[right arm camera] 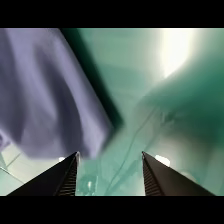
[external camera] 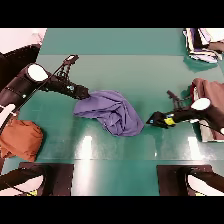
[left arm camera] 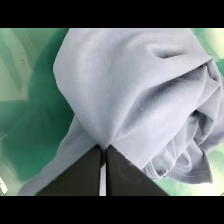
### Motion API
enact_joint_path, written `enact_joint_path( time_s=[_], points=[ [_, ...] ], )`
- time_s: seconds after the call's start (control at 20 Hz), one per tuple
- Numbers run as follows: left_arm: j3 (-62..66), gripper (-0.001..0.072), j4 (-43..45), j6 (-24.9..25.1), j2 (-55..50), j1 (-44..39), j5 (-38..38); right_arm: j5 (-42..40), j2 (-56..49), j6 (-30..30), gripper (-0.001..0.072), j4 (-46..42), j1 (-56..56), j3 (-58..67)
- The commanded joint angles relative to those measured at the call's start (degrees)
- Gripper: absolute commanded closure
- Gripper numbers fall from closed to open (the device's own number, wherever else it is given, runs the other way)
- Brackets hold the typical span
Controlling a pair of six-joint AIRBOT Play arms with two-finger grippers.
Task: Fold the shirts.
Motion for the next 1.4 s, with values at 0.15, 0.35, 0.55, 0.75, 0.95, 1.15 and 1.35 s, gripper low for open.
enact_joint_path(
  time_s=[0.15,0.35,0.55,0.75,0.95,1.15,1.35],
  points=[
    [0.1,0.0683,0.3,0.0,0.1,0.0,0.0,-4.4,-12.1,-1.4,0.0636,0.6,9.6,9.0],
    [0.3,0.0684,0.8,-0.7,2.9,0.1,0.9,-3.9,-11.4,-2.8,0.0694,-1.2,10.2,14.9],
    [7.6,0.0684,7.2,-1.7,13.5,0.0,-2.4,3.3,0.1,-2.7,0.0695,-7.3,5.8,26.1],
    [19.4,0.0684,7.2,-1.5,23.1,0.0,-7.6,6.8,13.5,-2.4,0.0695,-7.5,0.1,38.3],
    [29.2,0.0684,7.1,-2.1,26.4,0.0,-13.7,9.4,22.3,-0.4,0.0695,-10.0,-4.5,47.3],
    [27.8,0.0685,7.5,-3.2,25.9,-0.2,-16.8,16.6,23.9,2.0,0.0696,-9.9,-9.8,50.5],
    [11.8,0.0685,7.4,-4.3,25.6,-0.2,-16.7,22.5,20.8,4.6,0.0696,-9.8,-10.8,42.8]
  ],
)
